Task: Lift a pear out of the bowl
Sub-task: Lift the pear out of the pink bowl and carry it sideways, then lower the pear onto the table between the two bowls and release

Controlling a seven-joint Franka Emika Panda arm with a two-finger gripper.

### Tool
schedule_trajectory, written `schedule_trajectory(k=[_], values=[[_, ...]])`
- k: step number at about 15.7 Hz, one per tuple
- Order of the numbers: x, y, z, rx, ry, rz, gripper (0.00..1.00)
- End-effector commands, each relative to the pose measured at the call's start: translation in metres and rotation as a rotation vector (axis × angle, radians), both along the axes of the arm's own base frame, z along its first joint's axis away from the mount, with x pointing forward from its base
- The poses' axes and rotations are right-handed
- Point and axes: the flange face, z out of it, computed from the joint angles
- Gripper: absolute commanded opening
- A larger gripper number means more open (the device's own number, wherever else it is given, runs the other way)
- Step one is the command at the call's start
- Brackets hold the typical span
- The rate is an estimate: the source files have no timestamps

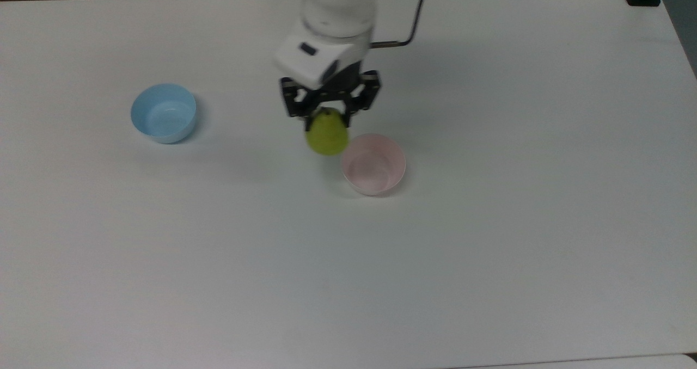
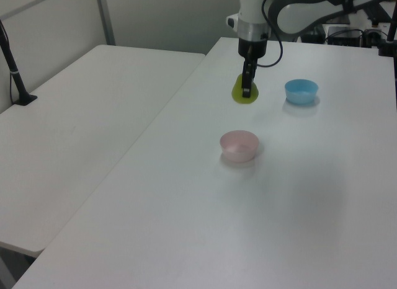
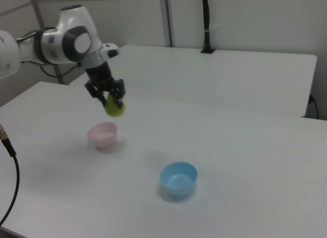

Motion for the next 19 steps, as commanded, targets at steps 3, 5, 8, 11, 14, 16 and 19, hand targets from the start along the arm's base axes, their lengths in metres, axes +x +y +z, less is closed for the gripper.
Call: schedule_trajectory(k=[3, 5, 8, 11, 14, 16, 19], values=[[0.016, -0.083, -0.021, -0.017, 0.009, 0.002, 0.42], [0.023, -0.09, -0.043, -0.019, 0.017, -0.004, 0.42], [0.03, -0.097, -0.075, -0.024, 0.028, -0.007, 0.42], [0.036, -0.1, -0.096, -0.022, 0.024, -0.01, 0.45], [0.039, -0.102, -0.106, -0.023, 0.024, -0.011, 0.55], [0.039, -0.102, -0.111, -0.025, 0.027, -0.01, 0.58], [0.04, -0.102, -0.122, -0.029, 0.041, -0.009, 0.64]])
